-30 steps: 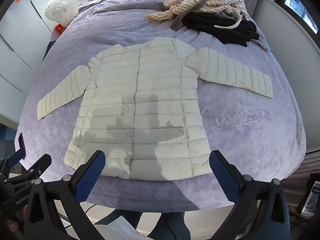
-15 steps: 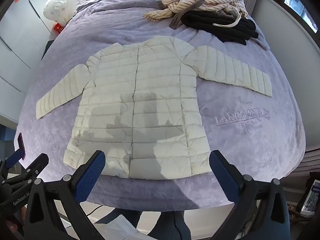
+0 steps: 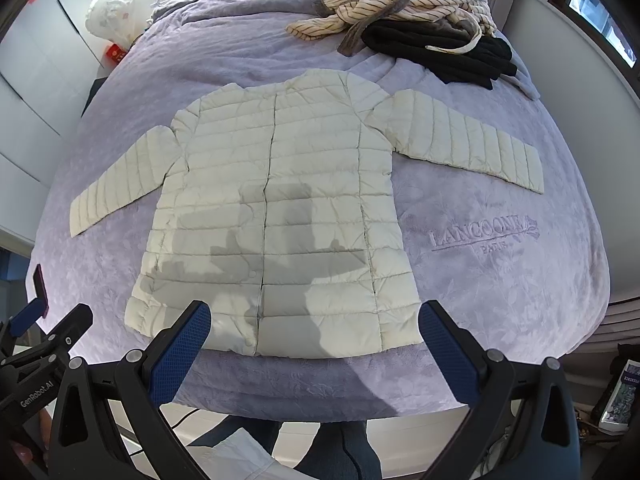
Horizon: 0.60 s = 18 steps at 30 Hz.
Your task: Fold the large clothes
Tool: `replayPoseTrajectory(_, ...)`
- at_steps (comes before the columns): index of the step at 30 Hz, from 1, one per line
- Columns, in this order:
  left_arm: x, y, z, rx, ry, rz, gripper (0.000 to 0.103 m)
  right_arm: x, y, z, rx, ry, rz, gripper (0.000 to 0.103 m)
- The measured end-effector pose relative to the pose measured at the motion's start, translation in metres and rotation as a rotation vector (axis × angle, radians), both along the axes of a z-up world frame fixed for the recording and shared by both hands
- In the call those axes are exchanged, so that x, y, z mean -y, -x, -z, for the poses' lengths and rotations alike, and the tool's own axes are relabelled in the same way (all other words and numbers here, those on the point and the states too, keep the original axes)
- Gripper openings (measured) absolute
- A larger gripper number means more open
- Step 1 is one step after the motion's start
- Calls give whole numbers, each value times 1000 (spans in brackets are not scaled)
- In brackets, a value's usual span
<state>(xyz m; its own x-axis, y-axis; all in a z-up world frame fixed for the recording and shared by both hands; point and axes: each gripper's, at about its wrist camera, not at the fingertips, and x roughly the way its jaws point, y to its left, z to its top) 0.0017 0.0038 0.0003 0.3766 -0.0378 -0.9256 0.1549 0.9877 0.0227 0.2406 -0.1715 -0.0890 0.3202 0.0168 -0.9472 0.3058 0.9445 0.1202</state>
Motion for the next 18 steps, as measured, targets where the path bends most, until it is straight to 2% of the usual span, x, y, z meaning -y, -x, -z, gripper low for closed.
replayPoseTrajectory(18,-1,-1,-1,-2,3,-1,103,-1,-1,0,-6,1,1,103)
